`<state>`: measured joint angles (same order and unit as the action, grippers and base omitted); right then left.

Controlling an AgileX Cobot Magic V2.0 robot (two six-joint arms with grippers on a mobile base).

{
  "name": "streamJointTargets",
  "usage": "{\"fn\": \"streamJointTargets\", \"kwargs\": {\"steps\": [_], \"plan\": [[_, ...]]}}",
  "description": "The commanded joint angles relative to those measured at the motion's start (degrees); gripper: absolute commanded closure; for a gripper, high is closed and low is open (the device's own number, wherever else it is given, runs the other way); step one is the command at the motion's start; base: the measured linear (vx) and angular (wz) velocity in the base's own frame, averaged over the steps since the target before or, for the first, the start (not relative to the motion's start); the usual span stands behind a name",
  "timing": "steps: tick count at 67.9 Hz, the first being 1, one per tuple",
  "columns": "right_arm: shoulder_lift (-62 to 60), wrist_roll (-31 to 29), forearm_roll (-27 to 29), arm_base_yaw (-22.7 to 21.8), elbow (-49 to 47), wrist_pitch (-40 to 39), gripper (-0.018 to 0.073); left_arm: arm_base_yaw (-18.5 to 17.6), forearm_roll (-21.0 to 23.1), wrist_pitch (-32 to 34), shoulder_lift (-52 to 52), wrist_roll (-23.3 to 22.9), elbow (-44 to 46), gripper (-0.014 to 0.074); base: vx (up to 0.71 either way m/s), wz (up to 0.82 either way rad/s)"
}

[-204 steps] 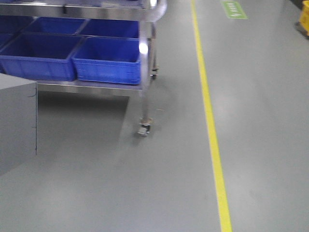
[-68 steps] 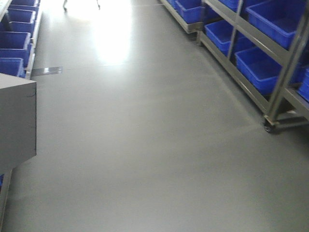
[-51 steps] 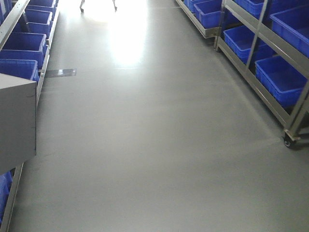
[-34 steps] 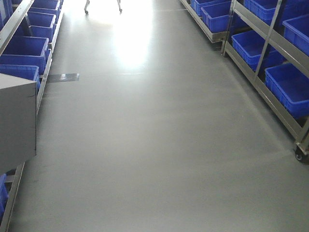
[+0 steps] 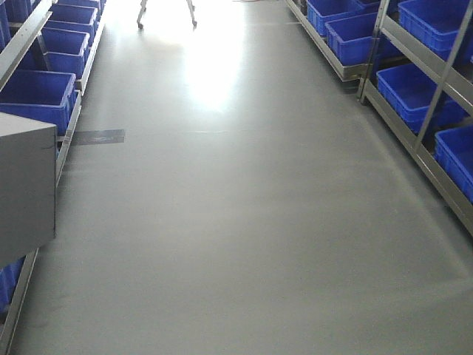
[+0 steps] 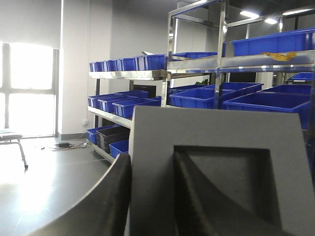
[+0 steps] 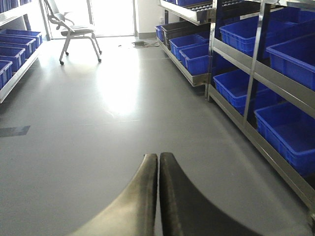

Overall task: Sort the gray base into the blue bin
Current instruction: 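Drive down the aisle between shelves of blue bins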

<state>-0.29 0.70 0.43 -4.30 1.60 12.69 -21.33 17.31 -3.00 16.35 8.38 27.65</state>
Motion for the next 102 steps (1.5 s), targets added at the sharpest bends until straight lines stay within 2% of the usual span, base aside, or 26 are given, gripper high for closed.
{"fn": "streamJointTargets", "kwargs": {"steps": [1,102], "plan": [[1.0,-0.7,-0.4,-0.3,0.1,-4.2,0.0564,-0.3,0.8,5.4,0.4,-0.3,1.7,0.0593,0.48,0.07],[1.0,-0.7,-0.4,-0.3,0.1,-4.2,0.0564,-0.3,0.8,5.4,0.4,-0.3,1.7,0.0593,0.46,0.06]]}}
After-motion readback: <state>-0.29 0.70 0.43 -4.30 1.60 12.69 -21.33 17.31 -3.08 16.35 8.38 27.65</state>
